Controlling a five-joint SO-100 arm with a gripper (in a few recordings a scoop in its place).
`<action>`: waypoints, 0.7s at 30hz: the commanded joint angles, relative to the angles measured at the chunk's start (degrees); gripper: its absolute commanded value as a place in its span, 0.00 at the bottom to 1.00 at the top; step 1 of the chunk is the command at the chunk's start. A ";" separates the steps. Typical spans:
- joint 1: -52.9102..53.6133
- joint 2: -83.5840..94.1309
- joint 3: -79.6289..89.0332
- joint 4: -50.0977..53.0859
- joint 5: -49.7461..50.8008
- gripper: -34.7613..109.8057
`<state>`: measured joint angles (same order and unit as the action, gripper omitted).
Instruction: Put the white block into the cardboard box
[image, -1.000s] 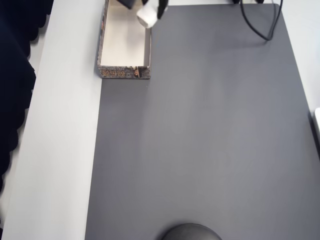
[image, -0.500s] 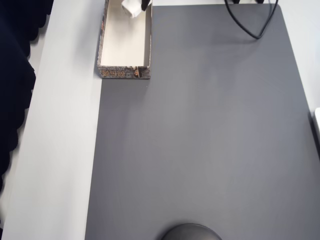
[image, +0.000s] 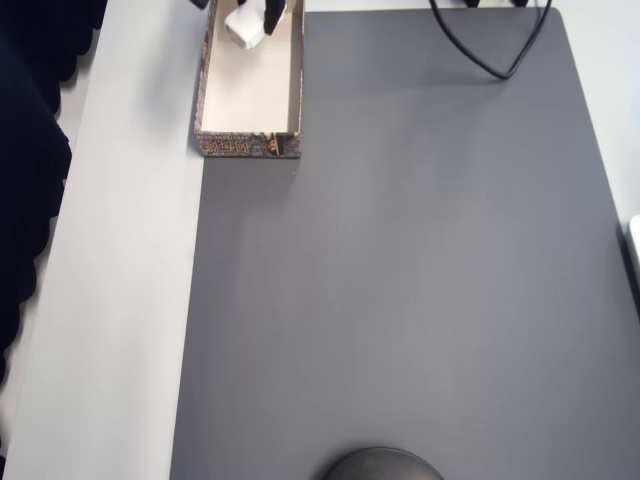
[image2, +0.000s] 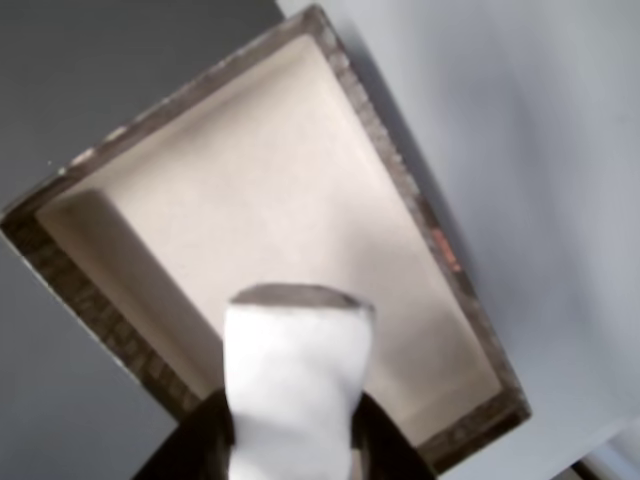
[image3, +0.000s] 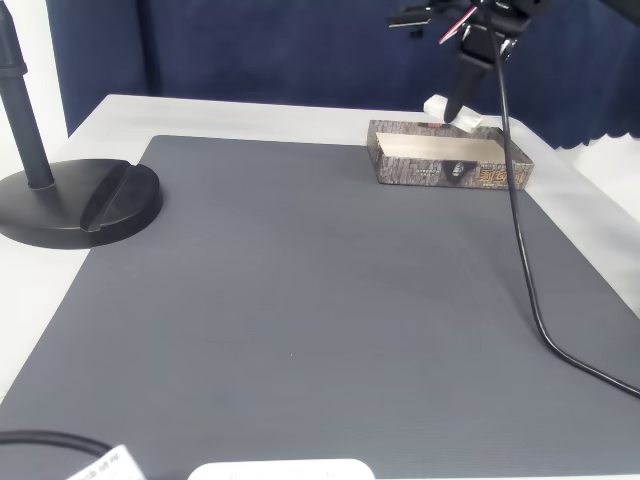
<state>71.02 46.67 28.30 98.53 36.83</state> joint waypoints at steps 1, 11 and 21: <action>0.35 0.62 -3.87 0.35 2.90 0.23; 0.00 0.70 -2.29 0.35 12.13 0.23; 0.26 0.70 -3.25 0.35 32.26 0.23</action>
<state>71.10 45.97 28.21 98.61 62.93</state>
